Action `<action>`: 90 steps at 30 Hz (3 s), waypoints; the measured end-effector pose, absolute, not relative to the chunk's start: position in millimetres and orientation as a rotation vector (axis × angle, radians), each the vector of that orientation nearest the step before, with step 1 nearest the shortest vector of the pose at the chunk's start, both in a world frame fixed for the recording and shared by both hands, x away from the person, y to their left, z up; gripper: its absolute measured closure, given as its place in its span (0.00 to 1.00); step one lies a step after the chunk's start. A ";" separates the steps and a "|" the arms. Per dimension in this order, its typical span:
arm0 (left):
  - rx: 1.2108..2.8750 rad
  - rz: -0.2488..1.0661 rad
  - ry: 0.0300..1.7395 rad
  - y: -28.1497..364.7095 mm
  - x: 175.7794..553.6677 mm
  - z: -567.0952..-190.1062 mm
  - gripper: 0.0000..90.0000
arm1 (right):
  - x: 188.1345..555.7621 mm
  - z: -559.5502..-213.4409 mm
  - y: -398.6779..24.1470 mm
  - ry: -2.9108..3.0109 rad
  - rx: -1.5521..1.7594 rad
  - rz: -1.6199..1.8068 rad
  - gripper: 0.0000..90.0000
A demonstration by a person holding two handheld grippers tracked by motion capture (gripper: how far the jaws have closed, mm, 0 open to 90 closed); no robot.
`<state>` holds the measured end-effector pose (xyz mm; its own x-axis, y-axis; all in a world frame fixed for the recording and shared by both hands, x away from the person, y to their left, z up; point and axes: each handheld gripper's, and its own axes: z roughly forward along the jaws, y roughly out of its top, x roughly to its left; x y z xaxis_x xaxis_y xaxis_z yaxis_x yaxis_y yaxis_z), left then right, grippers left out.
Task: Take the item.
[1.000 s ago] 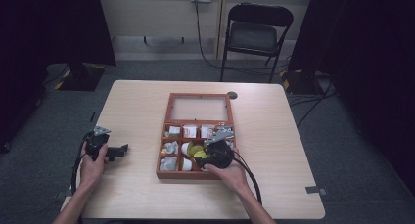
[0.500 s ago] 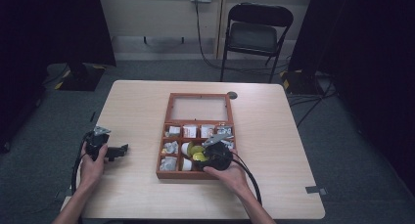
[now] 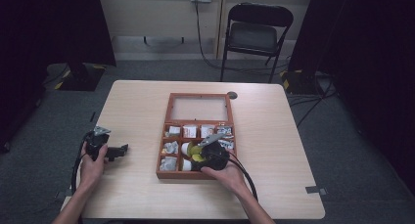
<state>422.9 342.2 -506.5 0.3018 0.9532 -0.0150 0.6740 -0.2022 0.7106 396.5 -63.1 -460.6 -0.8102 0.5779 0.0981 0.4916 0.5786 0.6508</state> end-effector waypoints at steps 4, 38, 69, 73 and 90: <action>1.957 0.583 1.443 342.2 422.9 -506.5 0.00 | 397.1 -461.3 -60.6 2.688 0.915 1.016 0.53; 1.962 0.577 1.442 342.3 422.7 -506.2 0.00 | 398.1 -462.1 -61.4 2.693 0.918 0.952 0.59; 1.961 0.578 1.442 342.3 422.7 -506.2 0.00 | 397.1 -457.8 -65.3 2.675 0.940 1.035 0.63; 1.957 0.582 1.443 342.0 422.8 -506.6 0.00 | 397.3 -455.4 -67.9 2.659 0.953 1.077 0.63; 1.963 0.577 1.441 342.3 422.7 -506.2 0.00 | 396.4 -446.7 -75.2 2.613 0.971 1.157 0.63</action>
<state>422.7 342.3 -506.2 0.3063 0.9518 -0.0176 0.6767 -0.2047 0.7072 396.4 -75.2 -446.7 -0.7863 0.6021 0.1388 0.5074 0.5010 0.7012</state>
